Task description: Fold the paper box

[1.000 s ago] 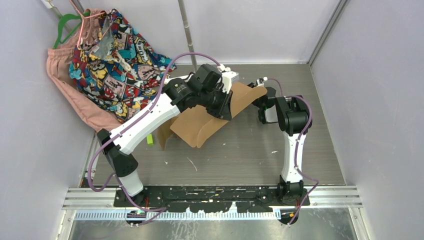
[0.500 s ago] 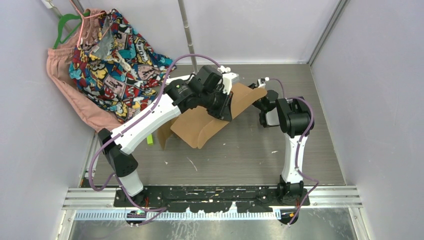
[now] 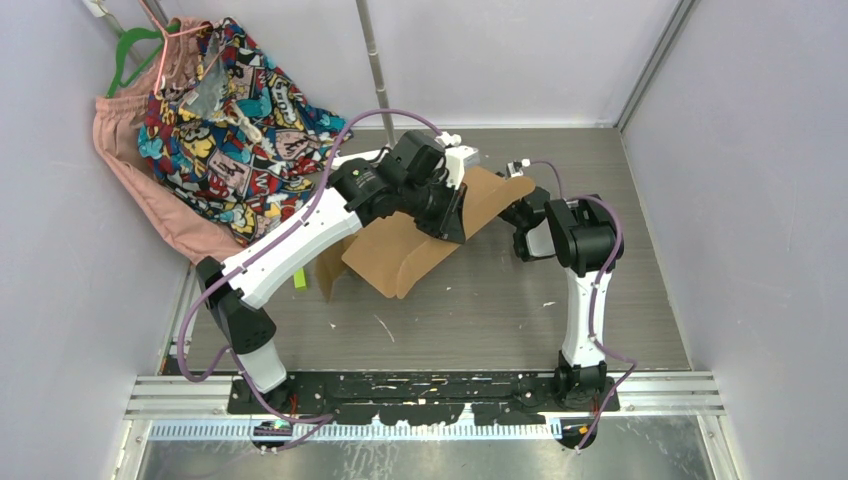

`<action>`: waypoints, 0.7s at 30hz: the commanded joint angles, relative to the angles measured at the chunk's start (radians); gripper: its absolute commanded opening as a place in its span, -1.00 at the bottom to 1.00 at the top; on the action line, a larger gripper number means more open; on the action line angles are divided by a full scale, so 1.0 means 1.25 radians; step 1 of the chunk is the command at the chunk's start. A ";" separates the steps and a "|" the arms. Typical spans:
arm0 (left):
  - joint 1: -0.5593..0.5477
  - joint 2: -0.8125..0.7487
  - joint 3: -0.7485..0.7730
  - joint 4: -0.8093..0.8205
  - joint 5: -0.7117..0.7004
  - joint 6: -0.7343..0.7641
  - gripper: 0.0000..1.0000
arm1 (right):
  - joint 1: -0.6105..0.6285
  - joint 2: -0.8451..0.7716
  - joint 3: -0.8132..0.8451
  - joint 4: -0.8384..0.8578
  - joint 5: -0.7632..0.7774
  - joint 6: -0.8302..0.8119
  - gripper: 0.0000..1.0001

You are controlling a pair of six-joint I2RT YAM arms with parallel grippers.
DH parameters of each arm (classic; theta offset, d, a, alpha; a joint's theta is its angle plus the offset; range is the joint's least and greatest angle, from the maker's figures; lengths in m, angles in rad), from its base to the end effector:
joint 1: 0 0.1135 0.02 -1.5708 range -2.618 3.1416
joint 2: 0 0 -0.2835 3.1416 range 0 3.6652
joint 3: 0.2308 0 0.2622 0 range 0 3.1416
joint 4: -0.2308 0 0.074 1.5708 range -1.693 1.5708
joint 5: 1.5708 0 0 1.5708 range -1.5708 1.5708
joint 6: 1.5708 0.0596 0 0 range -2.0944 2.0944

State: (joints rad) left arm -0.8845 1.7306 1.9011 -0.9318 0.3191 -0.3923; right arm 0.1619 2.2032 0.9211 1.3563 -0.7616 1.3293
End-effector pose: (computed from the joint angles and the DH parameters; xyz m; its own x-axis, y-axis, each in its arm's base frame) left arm 0.2397 -0.3221 0.4057 -0.7398 0.3303 -0.5862 0.6446 0.5977 -0.4768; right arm 0.4222 0.1106 0.1232 -0.7552 0.5887 -0.2882 -0.2614 0.1327 0.9561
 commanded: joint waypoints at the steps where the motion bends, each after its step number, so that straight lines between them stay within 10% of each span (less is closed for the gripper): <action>1: -0.006 -0.004 0.003 0.032 0.050 -0.011 -0.94 | 0.010 -0.024 -0.016 0.064 -0.008 -0.060 -0.09; 21: -0.006 -0.017 -0.066 0.087 0.167 -0.044 -0.92 | 0.083 -0.085 -0.029 -0.077 0.063 -0.291 0.10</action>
State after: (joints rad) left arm -0.8841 1.7405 1.8469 -0.9131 0.4206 -0.4248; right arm 0.2379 2.1540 0.8669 1.2472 -0.7059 1.0458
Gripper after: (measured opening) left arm 0.041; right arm 0.545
